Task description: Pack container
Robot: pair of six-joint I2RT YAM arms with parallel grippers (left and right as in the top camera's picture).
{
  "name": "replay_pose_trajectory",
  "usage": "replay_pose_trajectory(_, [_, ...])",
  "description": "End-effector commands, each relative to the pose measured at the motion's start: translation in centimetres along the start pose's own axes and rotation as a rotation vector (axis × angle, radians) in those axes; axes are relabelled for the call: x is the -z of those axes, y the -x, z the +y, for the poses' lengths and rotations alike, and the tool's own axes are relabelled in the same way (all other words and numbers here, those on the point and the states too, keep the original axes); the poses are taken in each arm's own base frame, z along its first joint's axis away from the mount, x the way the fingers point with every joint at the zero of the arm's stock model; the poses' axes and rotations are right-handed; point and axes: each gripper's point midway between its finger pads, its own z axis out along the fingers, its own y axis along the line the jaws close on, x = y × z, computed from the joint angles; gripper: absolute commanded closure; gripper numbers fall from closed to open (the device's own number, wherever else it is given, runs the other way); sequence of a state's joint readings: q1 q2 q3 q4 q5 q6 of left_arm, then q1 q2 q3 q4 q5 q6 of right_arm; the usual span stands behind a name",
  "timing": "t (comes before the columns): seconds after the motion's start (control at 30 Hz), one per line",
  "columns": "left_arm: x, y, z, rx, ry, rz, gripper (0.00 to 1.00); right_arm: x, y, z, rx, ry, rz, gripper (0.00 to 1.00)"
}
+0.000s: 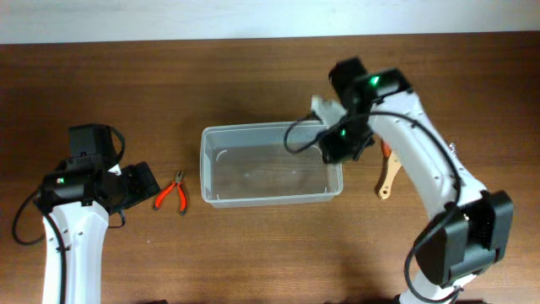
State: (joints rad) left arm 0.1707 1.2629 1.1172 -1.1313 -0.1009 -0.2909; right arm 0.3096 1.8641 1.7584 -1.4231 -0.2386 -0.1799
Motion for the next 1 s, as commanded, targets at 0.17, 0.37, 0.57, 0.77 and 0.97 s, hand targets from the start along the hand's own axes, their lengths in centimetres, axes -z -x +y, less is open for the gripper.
replay_pose_trajectory(0.17, [0.3, -0.7, -2.7, -0.180, -0.060, -0.001, 0.00, 14.5, 0.5, -1.2, -0.134, -0.243, -0.260, 0.01])
replay_pose_trajectory(0.37, [-0.6, -0.8, -4.3, -0.359, 0.054, -0.035, 0.01, 19.7, -3.0, -0.9, -0.324, -0.254, -0.434, 0.02])
replay_pose_trajectory(0.57, [-4.8, -1.4, -4.1, -0.484, 0.086, 0.077, 0.01, 21.3, -6.1, -0.9, -0.390, -0.310, -0.487, 0.01])
replay_pose_trajectory(0.77, [-9.8, -3.0, -4.1, -0.645, 0.103, 0.261, 0.01, 19.6, -7.7, -1.7, -0.405, -0.347, -0.415, 0.01])
replay_pose_trajectory(0.97, [-12.1, -3.4, -3.5, -0.657, 0.109, 0.324, 0.00, 16.5, -8.6, -2.5, -0.415, -0.366, -0.293, 0.01])
